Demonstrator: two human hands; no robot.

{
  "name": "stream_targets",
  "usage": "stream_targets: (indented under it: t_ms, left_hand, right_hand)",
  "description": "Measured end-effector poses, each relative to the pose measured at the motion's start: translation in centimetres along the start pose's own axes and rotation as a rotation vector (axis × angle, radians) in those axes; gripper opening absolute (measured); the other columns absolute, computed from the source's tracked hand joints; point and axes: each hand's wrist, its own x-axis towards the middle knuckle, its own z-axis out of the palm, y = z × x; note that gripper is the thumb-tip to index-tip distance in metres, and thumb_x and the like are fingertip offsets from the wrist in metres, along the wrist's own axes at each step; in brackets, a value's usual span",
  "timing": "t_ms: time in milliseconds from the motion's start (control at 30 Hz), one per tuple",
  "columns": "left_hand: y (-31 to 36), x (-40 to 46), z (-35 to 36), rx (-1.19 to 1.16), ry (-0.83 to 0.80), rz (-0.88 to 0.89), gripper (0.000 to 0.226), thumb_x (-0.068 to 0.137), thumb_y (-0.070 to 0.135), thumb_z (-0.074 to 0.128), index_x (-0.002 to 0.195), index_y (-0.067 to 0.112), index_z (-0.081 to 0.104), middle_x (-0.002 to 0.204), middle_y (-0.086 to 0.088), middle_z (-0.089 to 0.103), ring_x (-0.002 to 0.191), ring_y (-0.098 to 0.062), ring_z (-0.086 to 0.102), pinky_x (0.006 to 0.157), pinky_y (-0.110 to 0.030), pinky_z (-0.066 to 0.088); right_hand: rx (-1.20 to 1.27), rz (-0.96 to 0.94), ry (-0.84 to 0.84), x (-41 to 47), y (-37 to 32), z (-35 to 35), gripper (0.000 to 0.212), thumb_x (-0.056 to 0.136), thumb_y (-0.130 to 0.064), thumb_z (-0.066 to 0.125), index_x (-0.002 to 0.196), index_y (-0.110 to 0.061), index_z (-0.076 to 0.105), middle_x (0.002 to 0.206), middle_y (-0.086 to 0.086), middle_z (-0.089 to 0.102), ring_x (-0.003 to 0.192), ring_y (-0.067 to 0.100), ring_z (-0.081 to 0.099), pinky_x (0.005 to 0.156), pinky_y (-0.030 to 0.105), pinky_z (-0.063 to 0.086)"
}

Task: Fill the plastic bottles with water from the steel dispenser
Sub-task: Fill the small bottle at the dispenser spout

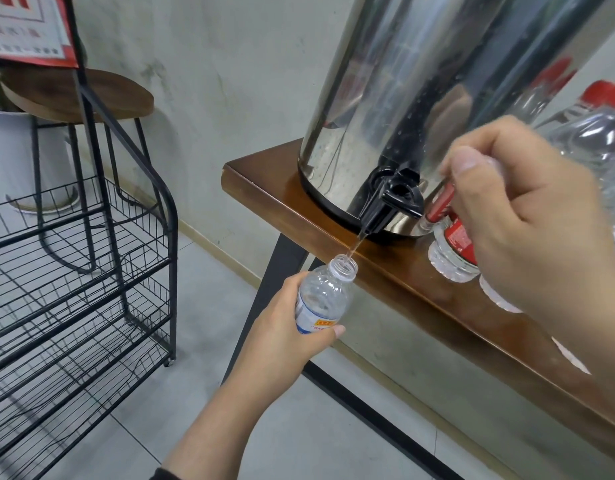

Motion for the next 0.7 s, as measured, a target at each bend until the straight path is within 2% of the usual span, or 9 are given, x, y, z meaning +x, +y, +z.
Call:
stream_targets:
  t_ms: [33, 100, 200, 300, 467, 700]
  left_hand:
    - [0.0, 0.0, 0.0, 0.0, -0.003, 0.001, 0.066, 0.081, 0.039, 0.085, 0.13, 0.053, 0.045, 0.12, 0.028, 0.062, 0.112, 0.002, 0.062, 0.093, -0.026, 0.058]
    - [0.0, 0.1, 0.1, 0.0, -0.007, 0.0, 0.067, 0.081, 0.039, 0.086, 0.132, 0.052, 0.044, 0.121, 0.027, 0.061, 0.113, 0.002, 0.061, 0.094, -0.025, 0.058]
    - [0.0, 0.1, 0.1, -0.008, -0.012, 0.001, 0.068, 0.08, 0.038, 0.086, 0.133, 0.051, 0.044, 0.121, 0.026, 0.061, 0.114, 0.003, 0.061, 0.094, -0.022, 0.057]
    - [0.0, 0.1, 0.1, -0.025, -0.011, 0.002, 0.067, 0.08, 0.036, 0.087, 0.131, 0.051, 0.045, 0.12, 0.026, 0.062, 0.113, 0.002, 0.062, 0.093, -0.021, 0.057]
    - [-0.1, 0.2, 0.1, -0.033, -0.005, 0.006, 0.066, 0.081, 0.036, 0.086, 0.13, 0.051, 0.045, 0.12, 0.027, 0.062, 0.113, 0.002, 0.062, 0.09, -0.018, 0.056]
    - [0.0, 0.1, 0.0, -0.042, -0.002, 0.009, 0.064, 0.081, 0.037, 0.086, 0.126, 0.056, 0.044, 0.119, 0.028, 0.062, 0.113, 0.005, 0.061, 0.087, -0.014, 0.055]
  right_hand:
    - [-0.036, -0.022, -0.022, 0.2, -0.3, 0.0, 0.019, 0.105, -0.032, 0.044, 0.094, -0.03, 0.059, 0.07, -0.015, 0.057, 0.062, 0.003, 0.053, 0.058, 0.014, 0.034]
    - [-0.093, -0.063, -0.055, 0.6, -0.8, 0.0, 0.022, 0.106, -0.03, 0.044, 0.105, -0.027, 0.065, 0.078, -0.022, 0.059, 0.075, -0.005, 0.056, 0.067, 0.008, 0.035]
    - [-0.173, -0.118, -0.108, 0.7, -1.0, 0.3, 0.024, 0.104, -0.037, 0.046, 0.111, -0.032, 0.068, 0.095, -0.015, 0.063, 0.096, 0.002, 0.059, 0.081, 0.016, 0.042]
    - [-0.197, -0.122, -0.143, 0.7, -1.0, 0.4, 0.026, 0.104, -0.042, 0.045, 0.109, -0.036, 0.069, 0.091, -0.011, 0.064, 0.094, 0.007, 0.06, 0.08, 0.022, 0.045]
    - [-0.246, -0.184, -0.167, 0.9, -1.6, 0.2, 0.03, 0.103, -0.049, 0.043, 0.108, -0.033, 0.069, 0.09, -0.008, 0.065, 0.089, 0.012, 0.062, 0.078, 0.042, 0.051]
    - [-0.325, -0.181, -0.186, 0.8, -2.1, 0.4, 0.038, 0.101, -0.055, 0.037, 0.107, -0.032, 0.067, 0.085, -0.009, 0.063, 0.088, 0.017, 0.062, 0.074, 0.043, 0.053]
